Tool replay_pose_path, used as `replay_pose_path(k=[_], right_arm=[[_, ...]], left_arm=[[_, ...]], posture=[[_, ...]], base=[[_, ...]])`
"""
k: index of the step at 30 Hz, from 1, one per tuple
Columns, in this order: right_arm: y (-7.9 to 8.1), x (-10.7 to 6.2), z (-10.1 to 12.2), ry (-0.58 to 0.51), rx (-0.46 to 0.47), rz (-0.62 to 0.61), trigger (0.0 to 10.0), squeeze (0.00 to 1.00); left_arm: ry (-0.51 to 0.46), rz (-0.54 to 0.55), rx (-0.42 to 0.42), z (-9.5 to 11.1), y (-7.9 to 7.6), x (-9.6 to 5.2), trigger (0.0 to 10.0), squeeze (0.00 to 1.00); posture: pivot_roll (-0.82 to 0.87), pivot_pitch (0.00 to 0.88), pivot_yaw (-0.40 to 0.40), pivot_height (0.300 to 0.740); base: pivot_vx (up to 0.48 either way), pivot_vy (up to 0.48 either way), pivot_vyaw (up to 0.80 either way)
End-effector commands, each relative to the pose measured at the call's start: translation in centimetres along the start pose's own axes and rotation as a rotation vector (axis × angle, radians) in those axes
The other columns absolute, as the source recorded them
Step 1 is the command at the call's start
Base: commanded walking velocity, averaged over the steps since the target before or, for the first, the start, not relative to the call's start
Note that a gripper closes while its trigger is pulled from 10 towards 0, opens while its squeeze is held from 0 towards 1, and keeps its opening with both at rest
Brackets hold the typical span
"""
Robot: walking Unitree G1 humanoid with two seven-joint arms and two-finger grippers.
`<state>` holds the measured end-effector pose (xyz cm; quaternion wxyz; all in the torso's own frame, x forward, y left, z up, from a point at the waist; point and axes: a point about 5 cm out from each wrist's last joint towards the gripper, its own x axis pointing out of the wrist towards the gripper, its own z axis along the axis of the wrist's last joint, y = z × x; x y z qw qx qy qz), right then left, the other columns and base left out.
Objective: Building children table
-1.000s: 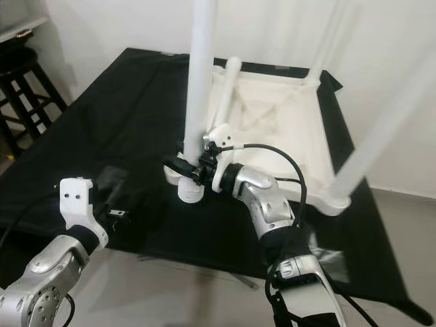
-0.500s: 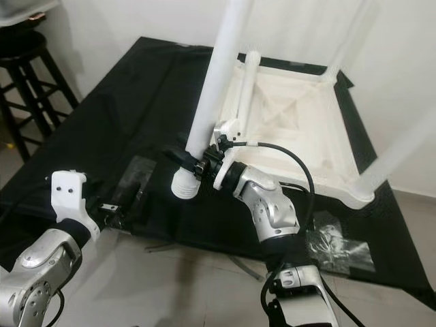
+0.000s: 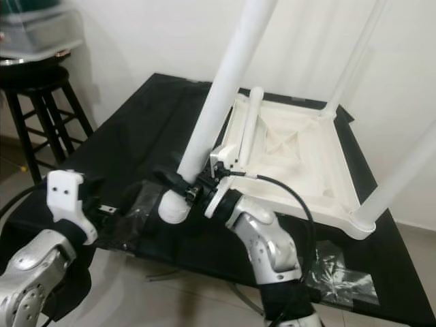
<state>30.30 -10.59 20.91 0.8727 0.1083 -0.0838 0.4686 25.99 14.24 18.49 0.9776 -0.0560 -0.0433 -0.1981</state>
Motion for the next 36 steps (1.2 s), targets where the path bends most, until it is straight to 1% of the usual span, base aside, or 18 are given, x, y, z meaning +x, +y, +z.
replay_pose_path(k=[1, 3, 5, 6, 8, 11, 14, 17, 22, 23, 24, 25, 27, 29, 31, 32, 34, 36], right_arm=[[0.5, 0.7, 0.2, -0.006, 0.002, 0.039, 10.0, 0.00], [0.5, 0.7, 0.2, -0.006, 0.002, 0.039, 10.0, 0.00], [0.9, 0.3, 0.3, 0.030, -0.020, 0.114, 10.0, 0.00], [0.9, 0.3, 0.3, 0.030, -0.020, 0.114, 10.0, 0.00], [1.3, -0.1, 0.1, 0.080, -0.045, 0.165, 10.0, 0.00], [1.4, -0.2, 0.0, 0.105, -0.059, 0.171, 10.0, 0.00], [1.1, -0.1, 0.1, 0.125, -0.082, 0.170, 10.0, 0.00], [0.2, 0.2, 0.3, 0.158, -0.125, 0.186, 10.0, 0.00], [-0.2, 0.2, 0.3, 0.177, -0.146, 0.202, 10.0, 0.00], [-1.0, 0.5, 0.2, 0.196, -0.152, 0.207, 10.0, 0.00], [-1.0, 0.5, 0.2, 0.196, -0.152, 0.207, 10.0, 0.00], [-1.6, 0.6, 0.3, 0.213, -0.154, 0.211, 10.0, 0.00], [-1.6, 0.6, 0.3, 0.213, -0.154, 0.211, 10.0, 0.00], [-2.3, 0.9, 0.5, 0.230, -0.145, 0.226, 10.0, 0.00], [-2.3, 0.9, 0.5, 0.230, -0.145, 0.226, 10.0, 0.00], [-2.3, 1.0, 0.4, 0.236, -0.134, 0.240, 10.0, 0.00], [-2.3, 1.0, 0.4, 0.236, -0.134, 0.240, 10.0, 0.00], [-1.7, 1.3, 0.2, 0.203, -0.066, 0.320, 10.0, 0.00]], left_arm=[[0.007, 0.010, 0.009, -0.2, 0.4, -0.1, 10.0, 0.00], [0.007, 0.010, 0.009, -0.2, 0.4, -0.1, 10.0, 0.00], [0.027, 0.012, 0.005, -0.7, 0.2, -0.2, 10.0, 0.00], [0.027, 0.012, 0.005, -0.7, 0.2, -0.2, 10.0, 0.00], [0.051, 0.030, 0.005, -1.2, 0.4, -0.4, 10.0, 0.00], [0.062, 0.041, 0.009, -1.5, 0.6, -0.5, 10.0, 0.00], [0.070, 0.051, 0.015, -1.7, 0.6, -0.6, 10.0, 0.00], [0.083, 0.073, 0.034, -2.0, 0.6, -0.9, 10.0, 0.00], [0.084, 0.076, 0.035, -2.0, 0.6, -1.0, 10.0, 0.00], [0.084, 0.073, 0.031, -2.0, 0.4, -1.2, 10.0, 0.00], [0.084, 0.073, 0.031, -2.0, 0.4, -1.2, 10.0, 0.00], [0.092, 0.070, 0.043, -1.9, 0.2, -1.4, 10.0, 0.00], [0.092, 0.070, 0.043, -1.9, 0.2, -1.4, 10.0, 0.00], [0.104, 0.067, 0.044, -2.0, -0.2, -1.8, 10.0, 0.00], [0.104, 0.067, 0.044, -2.0, -0.2, -1.8, 10.0, 0.00], [0.111, 0.080, 0.034, -2.0, -0.3, -2.0, 10.0, 0.00], [0.111, 0.080, 0.034, -2.0, -0.3, -2.0, 10.0, 0.00], [0.107, 0.088, 0.029, -1.7, -0.5, -2.6, 10.0, 0.00]], posture=[[-0.06, 0.030, -0.057, 0.740], [-0.06, 0.030, -0.057, 0.740], [-0.05, 0.031, -0.055, 0.740], [-0.05, 0.031, -0.055, 0.740], [-0.05, 0.033, -0.055, 0.740], [-0.05, 0.035, -0.056, 0.740], [-0.05, 0.039, -0.056, 0.740], [-0.05, 0.052, -0.056, 0.740], [-0.05, 0.057, -0.056, 0.740], [-0.05, 0.086, -0.059, 0.740], [-0.05, 0.086, -0.059, 0.740], [-0.04, 0.101, -0.063, 0.740], [-0.04, 0.101, -0.063, 0.740], [-0.04, 0.123, -0.067, 0.740], [-0.04, 0.123, -0.067, 0.740], [-0.03, 0.150, -0.069, 0.740], [-0.03, 0.150, -0.069, 0.740], [-0.03, 0.187, -0.072, 0.740]], base=[[0.416, 0.000, 0.00], [0.416, 0.000, 0.00], [0.152, 0.000, 0.00], [0.000, 0.000, 0.00], [0.000, 0.000, 0.00], [0.000, 0.000, 0.00], [0.000, 0.000, 0.00], [0.000, 0.000, 0.00], [0.000, 0.000, 0.00], [0.000, 0.000, 0.00], [0.000, 0.000, 0.00], [0.000, -0.480, 0.00], [0.000, -0.480, 0.00], [0.000, -0.480, 0.00], [0.000, -0.480, 0.00], [0.000, 0.000, 0.00], [0.000, 0.000, 0.00], [0.000, 0.000, 0.00]])
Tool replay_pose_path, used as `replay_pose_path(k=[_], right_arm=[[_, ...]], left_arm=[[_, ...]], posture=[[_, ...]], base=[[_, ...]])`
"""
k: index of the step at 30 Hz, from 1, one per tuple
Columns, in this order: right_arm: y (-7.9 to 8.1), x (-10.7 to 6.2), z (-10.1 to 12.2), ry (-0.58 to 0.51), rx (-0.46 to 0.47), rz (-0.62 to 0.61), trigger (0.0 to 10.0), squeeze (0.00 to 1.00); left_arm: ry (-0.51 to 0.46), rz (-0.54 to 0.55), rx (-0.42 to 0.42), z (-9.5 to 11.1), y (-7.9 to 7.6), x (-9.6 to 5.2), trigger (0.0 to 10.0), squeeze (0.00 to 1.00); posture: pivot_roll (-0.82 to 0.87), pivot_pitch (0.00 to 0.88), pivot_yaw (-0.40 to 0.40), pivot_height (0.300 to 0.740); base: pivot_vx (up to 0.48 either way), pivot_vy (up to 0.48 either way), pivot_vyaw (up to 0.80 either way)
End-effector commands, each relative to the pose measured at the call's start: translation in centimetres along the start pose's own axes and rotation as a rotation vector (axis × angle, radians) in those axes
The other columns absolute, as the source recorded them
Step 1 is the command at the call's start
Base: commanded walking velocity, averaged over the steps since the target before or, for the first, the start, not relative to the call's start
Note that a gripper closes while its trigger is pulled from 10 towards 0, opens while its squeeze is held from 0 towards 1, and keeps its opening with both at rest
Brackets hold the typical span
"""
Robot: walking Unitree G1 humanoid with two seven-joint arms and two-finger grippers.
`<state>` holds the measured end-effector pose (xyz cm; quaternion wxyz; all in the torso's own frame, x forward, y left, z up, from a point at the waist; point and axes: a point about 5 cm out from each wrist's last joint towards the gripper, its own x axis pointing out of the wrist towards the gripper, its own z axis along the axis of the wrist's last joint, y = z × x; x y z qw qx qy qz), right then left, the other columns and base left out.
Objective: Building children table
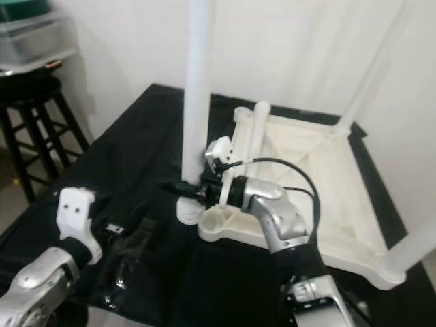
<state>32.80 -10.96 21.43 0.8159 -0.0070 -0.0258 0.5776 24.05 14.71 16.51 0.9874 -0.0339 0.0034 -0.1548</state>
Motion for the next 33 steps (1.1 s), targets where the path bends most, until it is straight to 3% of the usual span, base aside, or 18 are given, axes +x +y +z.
replay_pose_path(k=[1, 6, 11, 16, 21, 27, 33], right_arm=[[0.5, 0.3, -0.2, -0.031, 0.040, 0.071, 10.0, 0.00], [1.0, 0.6, -0.6, -0.030, 0.065, 0.171, 10.0, 0.00], [0.2, 0.0, -1.1, 0.058, 0.045, 0.243, 10.0, 0.00], [-0.6, 0.0, -1.7, 0.121, -0.020, 0.246, 10.0, 0.00], [-1.2, 0.5, -1.5, 0.112, -0.040, 0.229, 10.0, 0.00], [-0.9, 0.5, -1.7, 0.128, -0.045, 0.292, 10.0, 0.00], [-0.4, -0.5, -2.7, 0.168, -0.080, 0.378, 10.0, 0.00]], left_arm=[[0.011, -0.004, 0.000, 0.0, -0.3, -0.5, 10.0, 0.00], [-0.007, -0.021, 0.045, 0.5, -0.8, -1.1, 10.0, 0.00], [-0.009, -0.029, 0.047, 0.8, -1.1, -1.9, 10.0, 0.00], [-0.016, -0.048, 0.062, 1.2, -1.5, -2.4, 10.0, 0.00], [-0.018, -0.061, 0.065, 1.5, -1.8, -3.0, 10.0, 0.00], [-0.016, -0.067, 0.063, 1.7, -2.0, -3.5, 10.0, 0.00], [-0.010, -0.073, 0.053, 1.8, -2.2, -4.0, 10.0, 0.00]], posture=[[-0.03, 0.187, -0.072, 0.740], [-0.03, 0.210, -0.075, 0.740], [-0.02, 0.245, -0.079, 0.740], [-0.02, 0.273, -0.079, 0.740], [0.00, 0.292, -0.077, 0.740], [0.01, 0.303, -0.079, 0.740], [0.01, 0.317, -0.083, 0.740]], base=[[0.000, 0.000, 0.00], [0.000, 0.000, 0.00], [0.000, 0.000, 0.00], [0.000, 0.000, 0.00], [0.000, 0.000, 0.00], [0.000, 0.000, 0.00], [0.000, 0.000, 0.00]])
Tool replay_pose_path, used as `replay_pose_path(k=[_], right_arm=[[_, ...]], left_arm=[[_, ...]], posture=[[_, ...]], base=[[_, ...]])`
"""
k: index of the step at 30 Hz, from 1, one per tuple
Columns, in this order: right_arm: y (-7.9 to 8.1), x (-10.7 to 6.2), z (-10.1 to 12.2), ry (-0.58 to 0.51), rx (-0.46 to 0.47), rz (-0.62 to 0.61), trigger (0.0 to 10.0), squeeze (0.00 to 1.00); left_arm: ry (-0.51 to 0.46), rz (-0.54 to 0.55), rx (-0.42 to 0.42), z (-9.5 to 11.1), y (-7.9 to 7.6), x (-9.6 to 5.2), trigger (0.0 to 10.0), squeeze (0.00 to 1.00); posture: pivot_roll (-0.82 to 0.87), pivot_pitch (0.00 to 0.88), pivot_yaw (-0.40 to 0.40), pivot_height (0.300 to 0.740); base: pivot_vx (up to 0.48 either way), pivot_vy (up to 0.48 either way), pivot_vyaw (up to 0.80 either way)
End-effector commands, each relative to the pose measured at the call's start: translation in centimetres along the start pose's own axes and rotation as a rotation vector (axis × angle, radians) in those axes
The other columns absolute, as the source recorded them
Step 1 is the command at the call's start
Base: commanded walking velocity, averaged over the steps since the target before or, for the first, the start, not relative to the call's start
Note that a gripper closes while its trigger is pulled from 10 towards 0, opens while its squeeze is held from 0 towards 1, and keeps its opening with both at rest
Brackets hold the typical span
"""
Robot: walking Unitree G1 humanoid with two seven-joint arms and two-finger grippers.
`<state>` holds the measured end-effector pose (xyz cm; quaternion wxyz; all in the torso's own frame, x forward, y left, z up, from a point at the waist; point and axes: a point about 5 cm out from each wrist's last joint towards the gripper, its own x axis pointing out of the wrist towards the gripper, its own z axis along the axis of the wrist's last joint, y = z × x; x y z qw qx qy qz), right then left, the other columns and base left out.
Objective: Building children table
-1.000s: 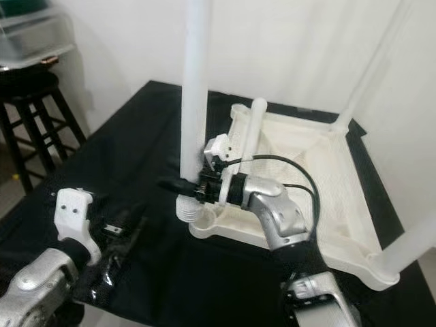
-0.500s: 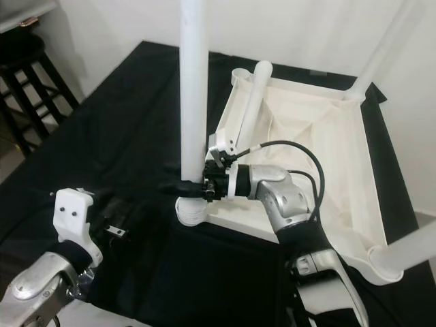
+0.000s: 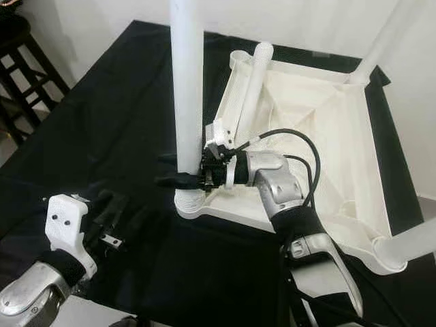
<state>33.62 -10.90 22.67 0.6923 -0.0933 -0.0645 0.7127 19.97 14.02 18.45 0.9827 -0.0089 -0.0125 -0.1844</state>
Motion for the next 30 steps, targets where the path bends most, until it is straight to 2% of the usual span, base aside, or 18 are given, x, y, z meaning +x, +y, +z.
replay_pose_path(k=[1, 3, 7, 11, 17, 20, 21, 22, 23, 24, 25, 26, 27, 28, 29, 30], right_arm=[[1.5, -0.7, -4.0, 0.131, 0.110, 0.037, 10.0, 0.00], [1.7, -1.0, -4.4, 0.167, 0.072, 0.057, 10.0, 0.00], [1.6, -1.0, -4.5, 0.181, 0.055, 0.066, 10.0, 0.00], [0.8, -0.5, -4.1, 0.177, 0.011, 0.055, 10.0, 0.00], [0.9, -0.6, -4.4, 0.167, 0.042, 0.044, 10.0, 0.00], [1.0, -0.7, -4.5, 0.166, 0.044, -0.019, 10.0, 0.00], [1.1, -0.8, -4.7, 0.194, 0.048, -0.088, 10.0, 0.00], [1.2, -0.9, -5.1, 0.243, 0.041, -0.243, 10.0, 0.00], [1.2, -0.9, -5.1, 0.243, 0.041, -0.243, 10.0, 0.00], [1.5, -0.7, -5.5, 0.252, 0.078, -0.552, 10.0, 0.00], [1.5, -0.7, -5.5, 0.252, 0.078, -0.552, 10.0, 0.00], [2.2, -0.9, -5.3, 0.219, 0.123, -0.861, 10.0, 0.00], [2.2, -0.9, -5.3, 0.219, 0.123, -0.861, 10.0, 0.00], [3.9, -1.2, -5.3, 0.184, 0.233, -1.079, 10.0, 0.00], [3.9, -1.2, -5.3, 0.184, 0.233, -1.079, 10.0, 0.00], [6.4, -0.1, -5.0, 0.148, 0.286, -1.188, 10.0, 0.00]], left_arm=[[0.012, -0.013, -0.004, 0.0, -0.3, -0.4, 10.0, 0.00], [0.015, -0.015, -0.007, 0.0, -0.3, -0.5, 10.0, 0.00], [0.018, -0.016, -0.008, 0.1, -0.4, -0.6, 10.0, 0.00], [0.027, -0.014, -0.007, 0.1, -0.4, -0.9, 10.0, 0.00], [0.031, -0.012, -0.006, 0.0, -0.4, -0.9, 10.0, 0.00], [0.031, -0.012, -0.007, 0.0, -0.4, -0.9, 10.0, 0.00], [0.031, -0.012, -0.008, -0.1, -0.5, -0.8, 10.0, 0.00], [0.030, -0.011, -0.010, -0.2, -0.6, -0.8, 10.0, 0.00], [0.030, -0.011, -0.010, -0.2, -0.6, -0.8, 10.0, 0.00], [0.027, -0.005, -0.016, -0.2, -0.6, -0.8, 10.0, 0.00], [0.027, -0.005, -0.016, -0.2, -0.6, -0.8, 10.0, 0.00], [0.025, 0.002, -0.023, -0.2, -0.6, -0.9, 10.0, 0.00], [0.025, 0.002, -0.023, -0.2, -0.6, -0.9, 10.0, 0.00], [0.023, 0.008, -0.030, -0.2, -0.5, -0.9, 10.0, 0.00], [0.023, 0.008, -0.030, -0.2, -0.5, -0.9, 10.0, 0.00], [0.020, 0.016, -0.037, -0.1, -0.3, -0.8, 10.0, 0.00]], posture=[[0.01, 0.323, -0.082, 0.740], [0.01, 0.326, -0.081, 0.740], [0.02, 0.329, -0.079, 0.740], [0.03, 0.329, -0.081, 0.740], [0.03, 0.330, -0.083, 0.740], [0.01, 0.324, -0.099, 0.740], [0.00, 0.317, -0.114, 0.740], [-0.02, 0.311, -0.137, 0.740], [-0.02, 0.311, -0.137, 0.740], [-0.02, 0.306, -0.145, 0.740], [-0.02, 0.306, -0.145, 0.740], [-0.03, 0.300, -0.145, 0.740], [-0.03, 0.300, -0.145, 0.740], [-0.03, 0.297, -0.143, 0.740], [-0.03, 0.297, -0.143, 0.740], [-0.03, 0.301, -0.113, 0.740]], base=[[0.000, 0.000, 0.00], [0.000, 0.000, 0.00], [0.000, 0.000, 0.00], [0.000, 0.000, 0.00], [0.000, 0.000, 0.00], [0.000, 0.000, 0.00], [0.000, 0.000, 0.00], [0.000, 0.000, 0.00], [0.000, 0.000, 0.00], [0.000, 0.000, 0.00], [0.000, 0.000, 0.00], [0.000, 0.000, 0.00], [0.000, 0.000, 0.00], [0.000, 0.000, 0.00], [0.000, 0.000, 0.00], [0.000, 0.000, 0.00]])
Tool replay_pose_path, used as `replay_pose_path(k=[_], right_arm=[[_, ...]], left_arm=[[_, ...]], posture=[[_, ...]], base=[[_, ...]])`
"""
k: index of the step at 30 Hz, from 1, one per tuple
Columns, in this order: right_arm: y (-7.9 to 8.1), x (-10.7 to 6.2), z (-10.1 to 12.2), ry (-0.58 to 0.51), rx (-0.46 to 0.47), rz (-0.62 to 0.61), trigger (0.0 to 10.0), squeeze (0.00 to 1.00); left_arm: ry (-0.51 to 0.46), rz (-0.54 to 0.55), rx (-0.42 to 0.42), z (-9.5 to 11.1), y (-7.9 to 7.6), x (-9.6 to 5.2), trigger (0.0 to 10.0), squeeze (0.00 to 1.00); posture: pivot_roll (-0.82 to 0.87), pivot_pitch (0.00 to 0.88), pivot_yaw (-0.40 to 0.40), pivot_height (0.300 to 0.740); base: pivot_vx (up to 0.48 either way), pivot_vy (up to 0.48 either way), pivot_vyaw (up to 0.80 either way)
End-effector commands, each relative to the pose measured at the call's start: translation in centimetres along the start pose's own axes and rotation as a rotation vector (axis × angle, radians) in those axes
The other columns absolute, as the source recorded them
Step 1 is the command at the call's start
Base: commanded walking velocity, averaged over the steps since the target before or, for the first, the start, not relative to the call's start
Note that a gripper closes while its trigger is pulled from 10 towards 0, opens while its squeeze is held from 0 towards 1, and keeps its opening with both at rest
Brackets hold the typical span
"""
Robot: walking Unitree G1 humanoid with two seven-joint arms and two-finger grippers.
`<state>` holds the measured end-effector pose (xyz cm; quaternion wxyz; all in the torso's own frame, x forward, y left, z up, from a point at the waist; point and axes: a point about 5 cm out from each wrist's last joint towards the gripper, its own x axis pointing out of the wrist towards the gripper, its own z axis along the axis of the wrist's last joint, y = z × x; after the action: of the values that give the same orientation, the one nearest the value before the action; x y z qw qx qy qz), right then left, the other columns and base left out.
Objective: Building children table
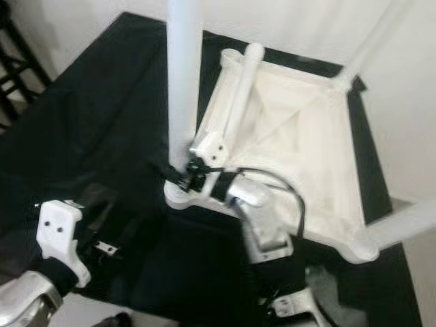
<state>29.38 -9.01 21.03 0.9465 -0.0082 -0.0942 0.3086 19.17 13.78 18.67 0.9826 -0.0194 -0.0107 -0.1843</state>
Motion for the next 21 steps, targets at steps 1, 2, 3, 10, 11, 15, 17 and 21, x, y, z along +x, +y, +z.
replay_pose_path(k=[1, 2, 3, 10, 11, 15, 17, 21], right_arm=[[-1.1, -2.9, -4.3, 0.254, 0.084, -0.230, 10.0, 0.00], [0.7, -3.0, -4.5, 0.230, 0.111, -0.277, 10.0, 0.00], [1.4, -2.4, -4.6, 0.189, 0.111, -0.289, 10.0, 0.00], [1.1, -1.0, -5.0, 0.148, 0.093, -0.305, 10.0, 0.00], [1.1, -1.0, -5.0, 0.148, 0.093, -0.305, 10.0, 0.00], [1.3, -1.0, -4.9, 0.182, 0.093, -0.347, 10.0, 0.00], [1.5, -0.9, -4.7, 0.197, 0.090, -0.366, 10.0, 0.00], [2.0, -0.8, -4.6, 0.216, 0.089, -0.391, 10.0, 0.00]], left_arm=[[0.020, 0.015, -0.016, -0.4, 0.2, -0.2, 10.0, 0.00], [0.015, 0.013, -0.018, -0.3, 0.4, 0.2, 10.0, 0.00], [0.012, -0.004, -0.010, -0.2, 0.6, 0.6, 10.0, 0.00], [0.000, -0.032, 0.034, 0.1, 1.1, 1.4, 10.0, 0.00], [0.000, -0.032, 0.034, 0.1, 1.1, 1.4, 10.0, 0.00], [-0.035, -0.015, 0.048, 0.9, 2.3, 2.2, 10.0, 0.00], [-0.076, -0.052, 0.048, 2.0, 2.9, 3.3, 10.0, 0.00], [-0.148, -0.145, 0.035, 4.2, 3.5, 5.2, 10.0, 0.00]], posture=[[-0.03, 0.301, -0.113, 0.740], [-0.05, 0.286, -0.075, 0.740], [-0.04, 0.276, -0.064, 0.740], [-0.04, 0.254, -0.067, 0.740], [-0.04, 0.254, -0.067, 0.740], [-0.03, 0.233, -0.072, 0.740], [-0.04, 0.216, -0.062, 0.740], [-0.03, 0.197, -0.057, 0.740]], base=[[0.000, 0.000, 0.00], [0.000, 0.000, 0.00], [0.000, 0.000, 0.00], [0.000, 0.000, 0.00], [0.000, 0.000, 0.00], [0.000, 0.000, 0.00], [0.000, 0.000, 0.00], [0.000, 0.000, 0.00]])
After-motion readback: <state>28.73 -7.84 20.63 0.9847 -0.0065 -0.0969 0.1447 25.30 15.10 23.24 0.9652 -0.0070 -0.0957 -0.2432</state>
